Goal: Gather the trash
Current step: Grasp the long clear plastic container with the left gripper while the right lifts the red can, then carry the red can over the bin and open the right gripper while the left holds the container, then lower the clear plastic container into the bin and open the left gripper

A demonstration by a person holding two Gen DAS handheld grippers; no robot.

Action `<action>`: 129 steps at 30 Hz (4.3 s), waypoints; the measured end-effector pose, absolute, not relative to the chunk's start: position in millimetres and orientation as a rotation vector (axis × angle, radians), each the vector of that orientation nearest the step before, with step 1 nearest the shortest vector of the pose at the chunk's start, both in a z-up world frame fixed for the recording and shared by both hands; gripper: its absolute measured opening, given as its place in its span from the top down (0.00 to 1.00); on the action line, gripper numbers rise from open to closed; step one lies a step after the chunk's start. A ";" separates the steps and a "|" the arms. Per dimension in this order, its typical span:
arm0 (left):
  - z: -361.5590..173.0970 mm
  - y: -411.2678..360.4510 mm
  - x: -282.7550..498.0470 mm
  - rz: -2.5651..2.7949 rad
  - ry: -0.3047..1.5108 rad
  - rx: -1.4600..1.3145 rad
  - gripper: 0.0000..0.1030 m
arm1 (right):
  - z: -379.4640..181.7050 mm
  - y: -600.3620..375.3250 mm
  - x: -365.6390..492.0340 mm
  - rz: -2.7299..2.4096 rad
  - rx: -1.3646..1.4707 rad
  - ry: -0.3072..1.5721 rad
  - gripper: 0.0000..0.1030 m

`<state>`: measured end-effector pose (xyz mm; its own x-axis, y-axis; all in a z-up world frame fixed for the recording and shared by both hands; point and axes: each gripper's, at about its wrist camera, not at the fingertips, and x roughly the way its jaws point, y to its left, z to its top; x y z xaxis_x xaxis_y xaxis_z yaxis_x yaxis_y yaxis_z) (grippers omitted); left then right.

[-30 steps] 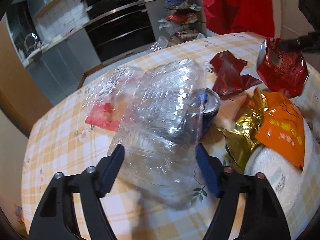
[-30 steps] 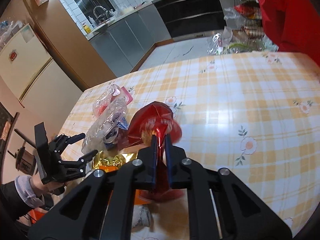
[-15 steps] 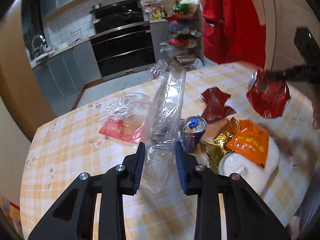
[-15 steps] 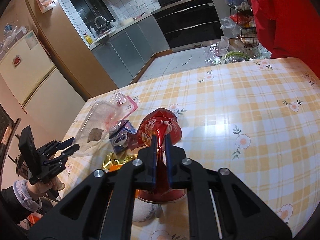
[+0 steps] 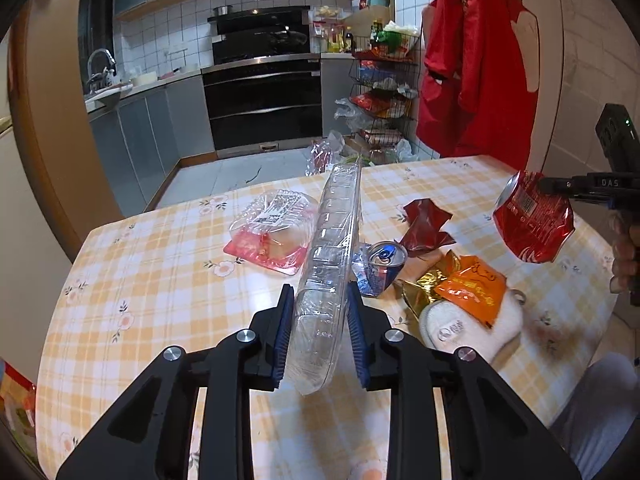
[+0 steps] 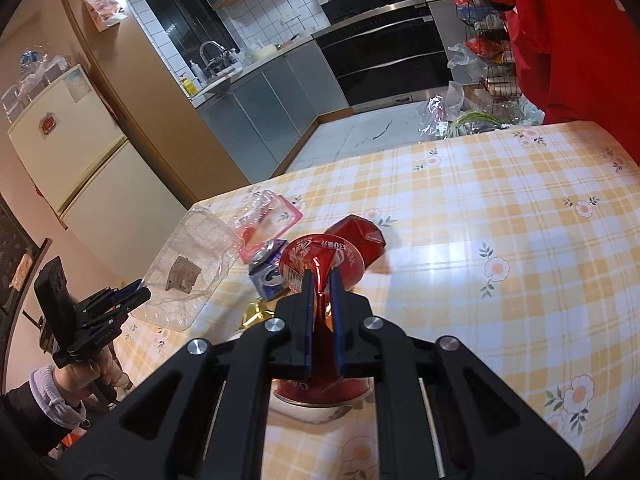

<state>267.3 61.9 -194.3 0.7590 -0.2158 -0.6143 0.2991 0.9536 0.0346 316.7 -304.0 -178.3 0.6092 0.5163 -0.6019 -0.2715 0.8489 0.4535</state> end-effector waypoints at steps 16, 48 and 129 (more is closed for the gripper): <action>-155.1 69.3 177.9 -0.295 0.607 0.046 0.75 | -141.1 -282.2 242.3 0.489 0.306 0.731 0.89; -137.6 65.8 37.0 -0.341 0.538 -0.086 0.75 | -143.9 -228.9 84.1 0.561 0.161 0.754 0.89; -143.7 33.2 -3.4 -0.432 0.555 -0.057 0.09 | -129.7 -304.0 52.3 0.179 0.210 0.609 0.05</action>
